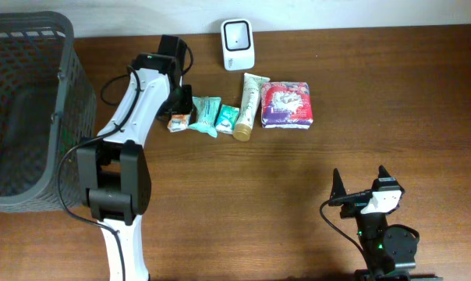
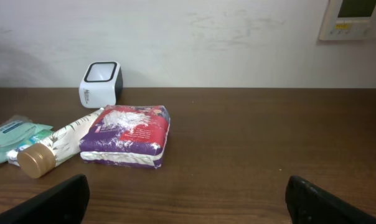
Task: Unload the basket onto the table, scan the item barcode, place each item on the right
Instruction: 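Hold the orange box at the scanner, then place it left of the wipes, then reach the left gripper into the basket and grasp the green-capped bottle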
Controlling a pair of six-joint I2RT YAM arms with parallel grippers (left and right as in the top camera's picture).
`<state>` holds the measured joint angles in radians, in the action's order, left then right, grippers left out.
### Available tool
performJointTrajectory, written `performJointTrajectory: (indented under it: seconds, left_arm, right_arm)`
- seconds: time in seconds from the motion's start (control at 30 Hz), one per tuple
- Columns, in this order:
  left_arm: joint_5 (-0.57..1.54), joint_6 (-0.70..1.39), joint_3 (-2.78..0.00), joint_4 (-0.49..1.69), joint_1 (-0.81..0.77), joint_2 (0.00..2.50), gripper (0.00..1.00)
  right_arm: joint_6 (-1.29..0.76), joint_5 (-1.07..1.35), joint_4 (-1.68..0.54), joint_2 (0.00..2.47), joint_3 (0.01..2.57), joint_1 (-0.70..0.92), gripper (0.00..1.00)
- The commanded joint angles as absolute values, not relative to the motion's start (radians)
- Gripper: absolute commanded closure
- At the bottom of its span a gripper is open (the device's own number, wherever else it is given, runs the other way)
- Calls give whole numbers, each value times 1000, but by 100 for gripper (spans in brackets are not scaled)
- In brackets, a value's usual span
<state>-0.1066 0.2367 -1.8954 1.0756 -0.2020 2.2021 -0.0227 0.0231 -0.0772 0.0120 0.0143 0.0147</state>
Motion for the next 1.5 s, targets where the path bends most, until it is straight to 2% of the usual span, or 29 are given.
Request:
performJointTrajectory:
  seconds: [0.0, 0.2, 0.23, 0.27, 0.47, 0.57, 0.7, 0.87, 0.93, 1.03, 1.1, 1.27, 1.47]
  left_arm:
    - [-117, 242, -2067, 1144, -197, 2158, 42]
    - [-118, 242, -2542, 1374, -145, 2064, 36]
    - [-117, 242, -2634, 1403, -119, 2033, 10]
    - [-117, 243, -2674, 1407, -98, 2013, 1]
    - [-124, 371, -2732, 1431, 176, 1904, 1]
    - [-124, 370, -2729, 1489, 342, 1932, 1]
    - [-96, 371, -2729, 1634, 489, 2035, 1]
    - [133, 369, -2729, 1688, 519, 2175, 1]
    - [138, 389, -2729, 1688, 517, 2210, 1]
    - [120, 529, -2693, 1688, 520, 2225, 1]
    - [24, 576, -2642, 1688, 520, 2225, 1]
    - [4, 595, -2484, 1680, 521, 2225, 1]
    - [75, 595, -2292, 1655, 527, 2226, 1]
  right_arm:
    - [-27, 17, -78, 6, 6, 20, 1]
    - [-27, 17, -78, 6, 6, 20, 1]
    - [-27, 17, -78, 6, 6, 20, 1]
    - [-27, 17, -78, 6, 6, 20, 1]
    - [-27, 17, -78, 6, 6, 20, 1]
    - [-27, 17, -78, 6, 6, 20, 1]
    - [-27, 17, -78, 6, 6, 20, 1]
    - [-27, 17, -78, 6, 6, 20, 1]
    - [-27, 17, -78, 6, 6, 20, 1]
    - [-27, 17, -78, 6, 6, 20, 1]
    - [-27, 17, -78, 6, 6, 20, 1]
    - [-27, 17, -78, 6, 6, 19, 1]
    - [-27, 17, -78, 6, 6, 20, 1]
